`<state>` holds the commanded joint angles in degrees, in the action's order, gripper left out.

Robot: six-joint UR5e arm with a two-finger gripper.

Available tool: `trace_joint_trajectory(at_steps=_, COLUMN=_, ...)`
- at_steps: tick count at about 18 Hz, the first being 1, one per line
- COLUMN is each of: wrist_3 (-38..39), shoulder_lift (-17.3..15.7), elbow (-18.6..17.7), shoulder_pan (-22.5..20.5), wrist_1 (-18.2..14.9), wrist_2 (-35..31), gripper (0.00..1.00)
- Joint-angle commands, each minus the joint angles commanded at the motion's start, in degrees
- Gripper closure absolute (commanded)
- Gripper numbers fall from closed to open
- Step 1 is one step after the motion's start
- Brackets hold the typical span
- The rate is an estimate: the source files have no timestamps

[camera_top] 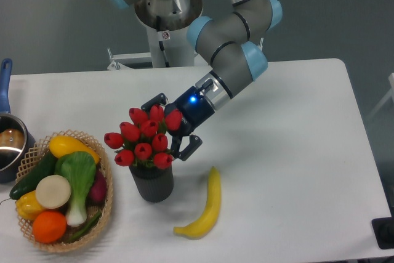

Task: Pick up the flowers from the vase
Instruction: 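Close the gripper on the tulip stems, then lift the gripped tulips straight up out of the black vase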

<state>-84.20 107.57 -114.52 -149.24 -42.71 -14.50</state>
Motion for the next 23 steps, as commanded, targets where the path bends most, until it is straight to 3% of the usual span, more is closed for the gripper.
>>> trace_joint_trajectory(at_steps=4, wrist_3=-0.44, shoulder_lift=0.53, elbow=-0.09, shoulder_pan=0.26, wrist_1=0.0, wrist_2=0.0, gripper=0.0)
trace_joint_trajectory(at_steps=10, wrist_3=-0.35, shoulder_lift=0.44, elbow=-0.35, shoulder_pan=-0.09, wrist_1=0.0, wrist_2=0.0, gripper=0.39)
trace_joint_trajectory(at_steps=13, wrist_3=-0.35, shoulder_lift=0.44, elbow=-0.35, shoulder_pan=-0.18, wrist_1=0.0, wrist_2=0.0, gripper=0.53)
trace_joint_trajectory(at_steps=23, wrist_3=0.44, shoulder_lift=0.0, elbow=0.18, shoulder_pan=-1.23, wrist_1=-0.18, wrist_2=2.29, gripper=0.55)
